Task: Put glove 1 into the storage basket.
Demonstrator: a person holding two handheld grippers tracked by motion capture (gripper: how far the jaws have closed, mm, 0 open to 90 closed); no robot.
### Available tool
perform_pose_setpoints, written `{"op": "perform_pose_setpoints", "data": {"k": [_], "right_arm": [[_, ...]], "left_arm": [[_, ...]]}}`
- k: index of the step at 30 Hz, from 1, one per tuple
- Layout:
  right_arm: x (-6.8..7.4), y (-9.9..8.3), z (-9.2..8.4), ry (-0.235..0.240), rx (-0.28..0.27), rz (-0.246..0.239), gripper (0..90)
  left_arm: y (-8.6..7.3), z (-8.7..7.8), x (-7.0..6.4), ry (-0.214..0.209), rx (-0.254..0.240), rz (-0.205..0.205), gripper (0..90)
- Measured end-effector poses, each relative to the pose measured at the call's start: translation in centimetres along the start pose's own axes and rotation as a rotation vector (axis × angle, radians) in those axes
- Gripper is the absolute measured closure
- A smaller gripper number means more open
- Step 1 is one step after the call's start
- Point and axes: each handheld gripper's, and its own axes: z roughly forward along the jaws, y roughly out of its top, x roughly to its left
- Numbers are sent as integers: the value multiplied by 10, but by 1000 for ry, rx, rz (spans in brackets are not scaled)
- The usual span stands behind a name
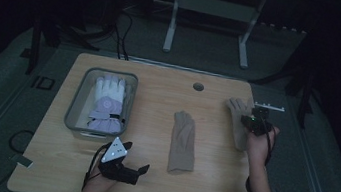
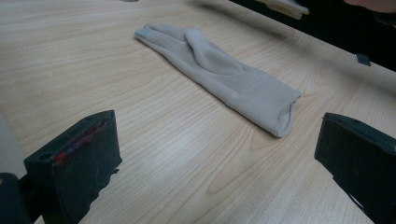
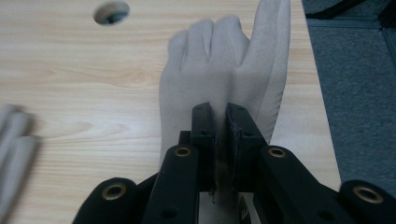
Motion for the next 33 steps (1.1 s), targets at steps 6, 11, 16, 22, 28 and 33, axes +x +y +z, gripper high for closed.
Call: {"op": "perform_pose_setpoints", "data": {"k": [6,11,16,22,28,33], "right_arm": [[1,-20,-31,8,-55,63,827],[6,-44,-46,21,-60,122,826],[12,-68,-55,28,-68,142,826],[8,-92,-54,0,-30,151,824],[6,-112,-45,-17,18,145,816],[5,-123,-36,-11,42,139,774]], "left_arm": [[1,-1,-2,2,-12,21,5],[1,1,-3,1,-6,20,4],[2,-1,-4,1,-13,23,5],[3,-2,-4,5,-15,21,5],[2,0,-5,1,-10,25,5],[2,-1,-5,1,-10,24,5]]}}
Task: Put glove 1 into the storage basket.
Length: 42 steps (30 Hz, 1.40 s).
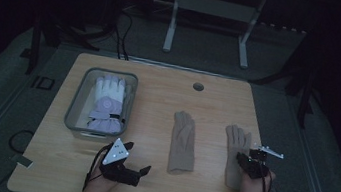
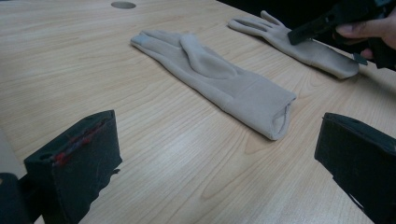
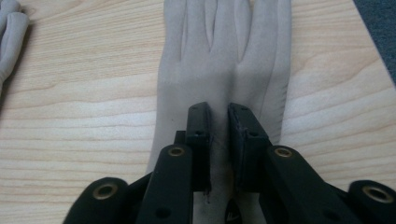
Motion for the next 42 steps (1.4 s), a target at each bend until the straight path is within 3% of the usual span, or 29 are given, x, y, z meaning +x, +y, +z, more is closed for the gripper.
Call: {"op": "perform_pose_setpoints", "data": {"k": [3,6,11,12,13,15,16,17,18,19,21,22,26,29,33,34,37,38,42], "right_arm": [[0,0,0,17,-4,-3,697],[-1,5,-6,42,-11,-18,565],[-1,10,-12,81,-22,-77,515],[-4,15,-16,116,-30,-139,500],[-6,18,-16,117,-29,-172,499],[-7,20,-17,114,-29,-197,511],[-9,23,-17,141,-39,-230,515],[-14,27,-16,161,-57,-300,537],[-14,27,-16,161,-57,-300,537],[-18,30,-13,178,-56,-347,538],[-20,31,-10,178,-46,-367,543],[-23,32,-3,195,-7,-405,520],[-28,33,8,225,43,-409,487],[-29,30,14,216,79,-406,476],[-28,24,16,201,68,-419,490],[-24,22,15,168,64,-436,541],[-20,20,15,150,62,-426,585],[-18,18,14,130,55,-404,669],[-15,16,13,99,42,-360,774]], "left_arm": [[0,-1,0,0,-1,2,5],[0,-1,0,-2,2,2,5],[-1,-1,0,-3,-2,0,5],[-1,-1,1,-4,-3,0,5],[-1,-2,1,-6,-5,2,4],[-1,-2,1,-8,-7,1,4],[-1,-2,1,-11,-9,2,4],[-1,-2,1,-10,-8,4,5],[-1,-2,1,-10,-8,4,5],[-2,-1,2,-12,-4,5,5],[-2,-1,2,-12,-5,4,4],[-2,-1,2,-13,-4,3,5],[-3,0,2,-13,0,5,5],[-3,0,2,-14,2,6,5],[-3,0,2,-2,9,10,5],[-4,0,2,-4,10,9,4],[-4,0,1,-2,6,14,5],[-4,0,1,-1,5,20,5],[-4,0,1,2,8,23,5]]}}
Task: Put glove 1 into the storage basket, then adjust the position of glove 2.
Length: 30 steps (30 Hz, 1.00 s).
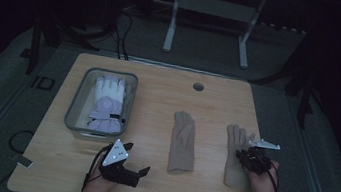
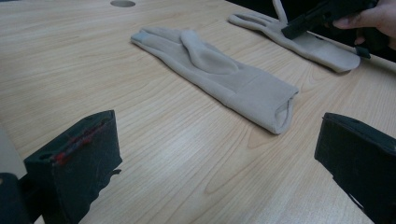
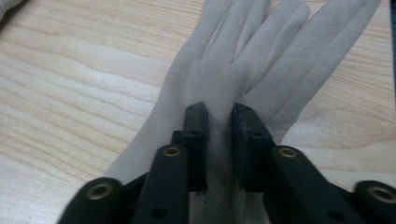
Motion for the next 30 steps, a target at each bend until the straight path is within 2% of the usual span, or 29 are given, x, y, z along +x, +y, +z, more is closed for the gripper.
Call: {"op": "perform_pose_setpoints", "data": {"k": [4,7,9,10,16,17,19,30], "right_arm": [[3,2,-2,-20,-8,26,802],[4,6,-7,-11,-28,66,804],[4,9,-9,-12,-39,73,804],[5,15,-16,-3,-59,93,805],[10,32,-34,7,-99,113,804],[13,41,-43,4,-114,113,804],[15,46,-49,12,-127,131,804],[37,74,-75,29,-184,108,803]], "left_arm": [[0,0,1,1,0,-3,5],[0,0,1,2,-1,-6,4],[0,0,1,2,-2,-7,5],[0,0,1,3,-2,-8,4],[1,0,1,2,-3,-4,4],[1,0,0,3,-5,-2,5],[1,0,0,2,-6,-4,5],[1,-1,0,2,-5,-4,4]]}}
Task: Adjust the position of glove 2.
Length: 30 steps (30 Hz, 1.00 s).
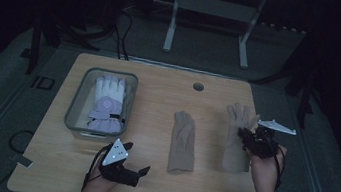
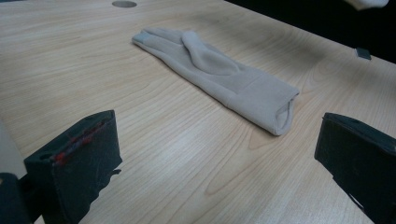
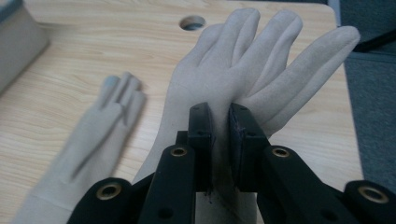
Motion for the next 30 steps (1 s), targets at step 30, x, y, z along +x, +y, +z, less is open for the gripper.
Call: {"op": "perform_pose_setpoints", "data": {"k": [30], "right_arm": [[99,26,32,144,2,-60,802]], "left_arm": [[1,-3,1,7,-14,-2,5]]}}
